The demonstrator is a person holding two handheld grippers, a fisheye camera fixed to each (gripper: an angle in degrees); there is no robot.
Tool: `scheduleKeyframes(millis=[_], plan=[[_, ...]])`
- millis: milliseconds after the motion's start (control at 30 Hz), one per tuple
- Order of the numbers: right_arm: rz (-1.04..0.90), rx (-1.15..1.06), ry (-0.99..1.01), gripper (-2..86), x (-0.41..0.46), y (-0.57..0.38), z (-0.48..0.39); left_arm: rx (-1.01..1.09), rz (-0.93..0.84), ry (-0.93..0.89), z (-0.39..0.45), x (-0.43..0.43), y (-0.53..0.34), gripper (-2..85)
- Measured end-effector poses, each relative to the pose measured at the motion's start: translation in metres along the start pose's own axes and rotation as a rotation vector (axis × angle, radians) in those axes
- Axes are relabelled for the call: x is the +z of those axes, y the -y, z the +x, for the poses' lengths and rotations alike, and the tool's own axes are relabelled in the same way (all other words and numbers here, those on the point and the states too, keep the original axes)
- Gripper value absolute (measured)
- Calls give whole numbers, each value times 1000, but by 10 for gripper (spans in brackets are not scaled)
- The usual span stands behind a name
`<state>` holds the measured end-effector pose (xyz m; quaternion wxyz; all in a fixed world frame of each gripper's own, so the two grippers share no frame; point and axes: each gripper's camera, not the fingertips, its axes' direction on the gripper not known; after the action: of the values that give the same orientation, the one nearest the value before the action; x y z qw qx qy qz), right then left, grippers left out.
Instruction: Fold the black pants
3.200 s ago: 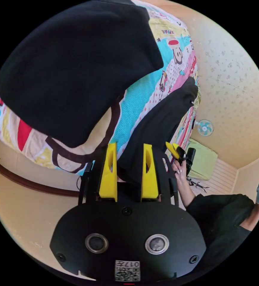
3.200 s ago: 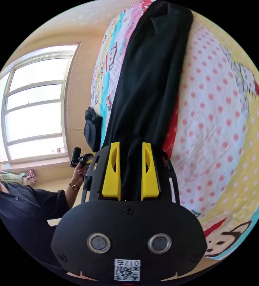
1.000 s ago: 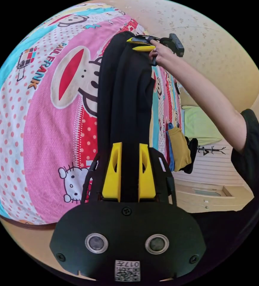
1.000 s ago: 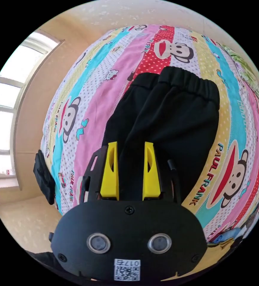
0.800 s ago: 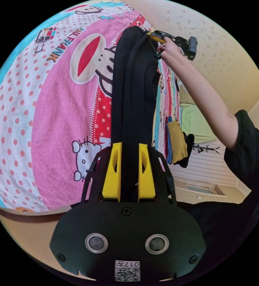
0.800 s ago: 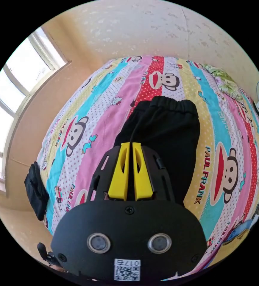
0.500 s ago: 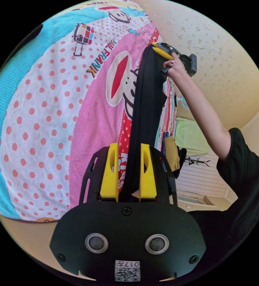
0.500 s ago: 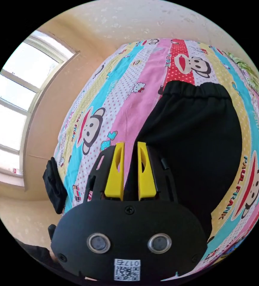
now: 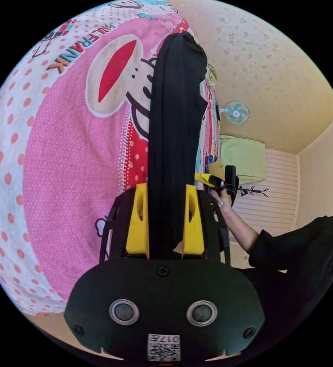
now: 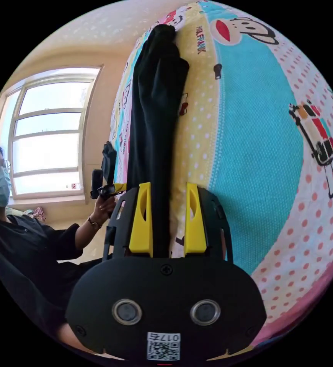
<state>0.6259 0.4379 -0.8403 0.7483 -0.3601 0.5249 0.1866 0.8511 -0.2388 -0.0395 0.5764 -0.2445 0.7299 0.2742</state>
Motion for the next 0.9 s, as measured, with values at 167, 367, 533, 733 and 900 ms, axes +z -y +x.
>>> scheduleKeyframes(millis=[167,367,533,733,900], plan=[[-78,27,225,111,33,-92,14,33,-91,-31,-6,36,-28,136],[-97,16,406,75,46,-91,22,3,-171,-11,-13,68,-34,100],[-226,-134,402,11,24,-97,-22,27,-199,-2,7,74,-47,44],[-192,-405,452,-3,-80,-172,-143,267,-26,-177,112,29,-115,41],[-124,-668,547,-5,-189,-245,-253,557,171,-314,248,-13,-193,40]])
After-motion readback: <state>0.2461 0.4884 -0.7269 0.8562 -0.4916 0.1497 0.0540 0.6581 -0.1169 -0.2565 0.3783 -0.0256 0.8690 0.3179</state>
